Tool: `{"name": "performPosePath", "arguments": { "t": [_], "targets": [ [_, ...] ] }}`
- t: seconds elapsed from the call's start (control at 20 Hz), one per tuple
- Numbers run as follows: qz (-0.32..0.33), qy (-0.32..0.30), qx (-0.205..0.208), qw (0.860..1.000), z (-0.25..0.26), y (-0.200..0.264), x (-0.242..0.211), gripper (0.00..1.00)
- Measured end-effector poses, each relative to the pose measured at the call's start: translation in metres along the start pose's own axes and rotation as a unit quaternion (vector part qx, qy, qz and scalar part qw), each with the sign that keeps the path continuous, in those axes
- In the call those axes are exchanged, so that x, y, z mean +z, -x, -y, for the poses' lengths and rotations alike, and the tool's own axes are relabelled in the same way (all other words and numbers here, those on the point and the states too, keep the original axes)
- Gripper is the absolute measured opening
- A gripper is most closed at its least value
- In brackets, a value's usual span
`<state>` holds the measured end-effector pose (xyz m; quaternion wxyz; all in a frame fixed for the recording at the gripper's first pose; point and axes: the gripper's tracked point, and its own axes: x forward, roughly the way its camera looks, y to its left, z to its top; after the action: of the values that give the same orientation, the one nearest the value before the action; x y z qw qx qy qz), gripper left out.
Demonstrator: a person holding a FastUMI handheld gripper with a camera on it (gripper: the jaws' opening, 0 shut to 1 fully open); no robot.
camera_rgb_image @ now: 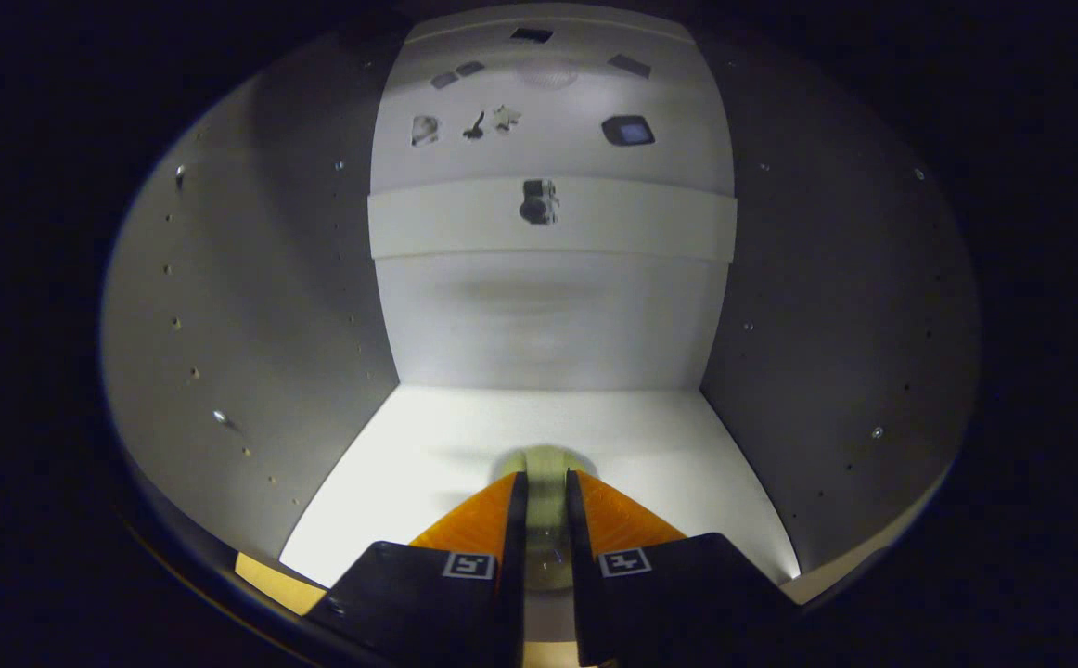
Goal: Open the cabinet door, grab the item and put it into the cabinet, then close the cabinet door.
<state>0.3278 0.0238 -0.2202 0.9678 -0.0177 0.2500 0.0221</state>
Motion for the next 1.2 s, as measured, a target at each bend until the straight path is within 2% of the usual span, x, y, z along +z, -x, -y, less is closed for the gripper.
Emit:
{"name": "performPosePath", "arguments": {
  "t": [0.1,0.25,0.3,0.5,0.75,0.9,0.95,1.05,1.1,1.2],
  "targets": [
    [0.007,0.012,0.001,1.000,-0.002,-0.006,0.000,0.32],
    [0.027,0.007,-0.002,1.000,-0.004,-0.006,0.010,0.31],
    [0.036,0.010,-0.007,0.999,-0.003,-0.007,0.013,0.35],
    [0.084,0.024,0.017,0.996,-0.016,0.022,0.037,0.65],
    [0.191,0.016,0.061,0.980,-0.042,0.125,0.090,0.64],
    [0.245,0.036,0.058,0.967,-0.046,0.190,0.103,0.78],
    [0.258,0.040,0.062,0.963,-0.051,0.210,0.103,0.78],
    [0.271,0.042,0.074,0.959,-0.061,0.240,0.099,0.92],
    [0.282,0.032,0.067,0.957,-0.058,0.258,0.098,0.99],
    [0.284,0.003,0.059,0.957,-0.055,0.282,0.088,0.97]
  ]
}}
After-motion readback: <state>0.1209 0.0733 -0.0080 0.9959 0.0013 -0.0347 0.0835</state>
